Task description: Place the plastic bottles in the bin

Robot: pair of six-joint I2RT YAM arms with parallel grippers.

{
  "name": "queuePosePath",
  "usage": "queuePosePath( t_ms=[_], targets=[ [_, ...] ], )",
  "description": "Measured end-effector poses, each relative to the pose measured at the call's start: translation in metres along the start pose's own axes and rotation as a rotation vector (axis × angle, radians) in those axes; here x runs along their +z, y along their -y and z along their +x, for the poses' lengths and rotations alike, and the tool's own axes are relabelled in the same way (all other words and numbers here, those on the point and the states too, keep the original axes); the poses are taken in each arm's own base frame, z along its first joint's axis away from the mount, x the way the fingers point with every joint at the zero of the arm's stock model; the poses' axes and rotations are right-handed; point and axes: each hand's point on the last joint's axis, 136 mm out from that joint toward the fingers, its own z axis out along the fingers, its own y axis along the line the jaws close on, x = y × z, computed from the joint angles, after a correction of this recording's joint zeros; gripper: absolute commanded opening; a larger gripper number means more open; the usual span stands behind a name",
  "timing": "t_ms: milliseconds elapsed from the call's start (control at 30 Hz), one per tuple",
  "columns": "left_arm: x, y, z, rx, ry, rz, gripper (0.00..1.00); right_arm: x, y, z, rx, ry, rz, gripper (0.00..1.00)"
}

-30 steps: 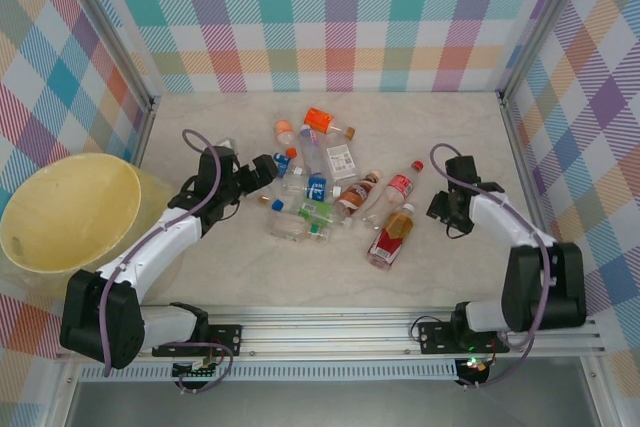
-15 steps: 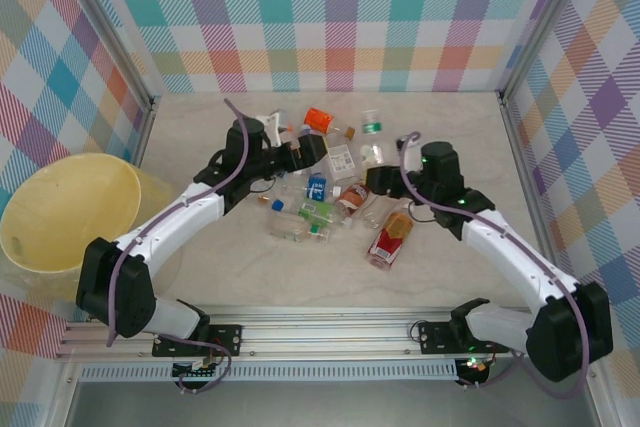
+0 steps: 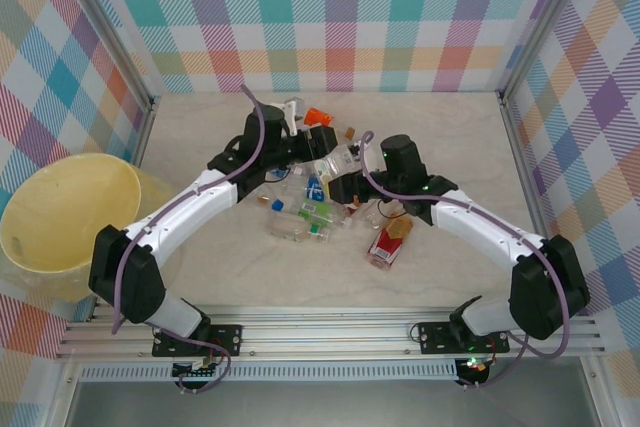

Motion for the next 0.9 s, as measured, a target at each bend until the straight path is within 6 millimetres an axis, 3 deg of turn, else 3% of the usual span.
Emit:
queuePosePath(
  t_ms=[267, 433, 567, 633, 767, 900],
  targets=[
    [-0.005, -0.009, -0.007, -0.003, 0.045, -0.066, 0.44, 0.005, -0.014, 0.006, -0.032, -0.030, -0.061, 0.51],
    [-0.010, -0.005, -0.011, -0.022, 0.065, -0.055, 0.39, 0.005, -0.016, 0.003, -0.062, -0.019, -0.070, 0.57],
    [-0.012, -0.005, -0.013, -0.021, 0.082, -0.058, 0.37, 0.005, -0.018, 0.003, -0.093, -0.017, -0.080, 0.88],
    [-0.014, -0.009, -0.015, -0.017, 0.096, -0.077, 0.36, 0.002, -0.020, 0.003, -0.129, -0.019, -0.082, 0.97],
    [-0.029, -0.017, -0.025, -0.005, 0.144, -0.134, 0.36, -0.015, -0.027, -0.004, -0.236, 0.009, -0.052, 1.00],
    [-0.066, -0.025, -0.049, 0.051, 0.239, -0.230, 0.36, -0.046, -0.034, -0.025, -0.337, 0.133, 0.035, 1.00]
  ],
)
